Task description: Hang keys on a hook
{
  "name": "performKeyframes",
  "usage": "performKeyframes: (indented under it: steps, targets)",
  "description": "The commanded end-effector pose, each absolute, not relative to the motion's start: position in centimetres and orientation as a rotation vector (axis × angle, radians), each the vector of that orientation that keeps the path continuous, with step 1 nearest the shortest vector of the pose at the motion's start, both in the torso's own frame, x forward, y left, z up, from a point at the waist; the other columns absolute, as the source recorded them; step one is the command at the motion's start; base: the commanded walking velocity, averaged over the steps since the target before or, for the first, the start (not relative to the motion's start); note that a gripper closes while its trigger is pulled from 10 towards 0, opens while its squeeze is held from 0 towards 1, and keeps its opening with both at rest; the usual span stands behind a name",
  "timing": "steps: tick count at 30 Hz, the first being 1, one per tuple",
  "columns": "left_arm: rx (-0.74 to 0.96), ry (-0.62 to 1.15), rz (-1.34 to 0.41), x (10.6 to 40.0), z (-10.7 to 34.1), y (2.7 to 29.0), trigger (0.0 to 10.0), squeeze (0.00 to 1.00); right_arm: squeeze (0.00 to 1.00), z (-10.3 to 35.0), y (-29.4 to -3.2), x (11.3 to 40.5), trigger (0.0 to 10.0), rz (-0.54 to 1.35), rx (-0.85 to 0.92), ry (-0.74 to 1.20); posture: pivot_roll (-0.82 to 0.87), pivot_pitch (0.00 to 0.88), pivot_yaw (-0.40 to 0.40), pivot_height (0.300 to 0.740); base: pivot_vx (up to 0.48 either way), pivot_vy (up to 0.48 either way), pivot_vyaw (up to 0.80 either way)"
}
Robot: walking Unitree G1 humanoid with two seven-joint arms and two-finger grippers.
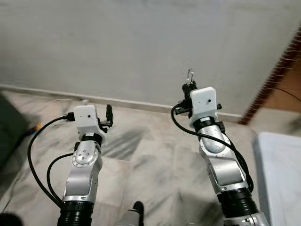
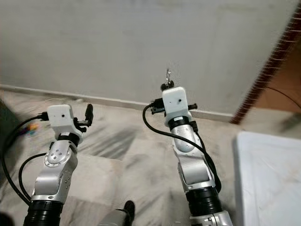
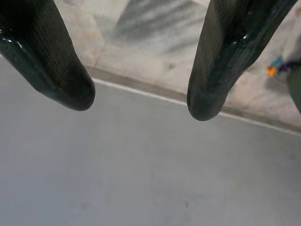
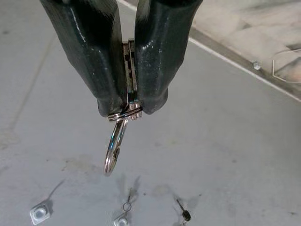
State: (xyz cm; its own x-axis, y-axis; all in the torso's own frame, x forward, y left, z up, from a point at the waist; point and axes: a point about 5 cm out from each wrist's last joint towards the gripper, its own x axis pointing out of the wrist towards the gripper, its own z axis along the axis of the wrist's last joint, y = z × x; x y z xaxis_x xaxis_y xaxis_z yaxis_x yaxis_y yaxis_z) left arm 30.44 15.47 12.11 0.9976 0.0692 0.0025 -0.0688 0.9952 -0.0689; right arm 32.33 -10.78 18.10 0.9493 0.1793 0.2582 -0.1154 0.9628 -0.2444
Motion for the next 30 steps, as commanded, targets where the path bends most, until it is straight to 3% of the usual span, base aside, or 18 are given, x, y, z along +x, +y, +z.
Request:
performKeyframes:
  steps: [1,14,30]
  targets:
    - [-0.067,0.0,0.072,30.5,12.3,15.8,10.0,0.0,0.0,18.4,-10.6,32.4,10.0,0.158,-0.213,-0.295,0.05,0.149,0.029,0.74,0.0,0.0,0.0]
    - [-0.072,-0.031,-0.016,30.5,12.9,15.2,10.0,0.0,0.0,18.4,-10.7,32.4,10.0,0.147,-0.21,-0.3,0.05,0.153,0.034,0.74,0.0,0.0,0.0]
    - [-0.085,-0.046,-0.06,30.3,12.9,14.7,10.0,0.0,0.0,18.4,-10.9,32.2,10.0,0.138,-0.213,-0.3,0.04,0.161,0.037,0.74,0.391,0.217,0.0]
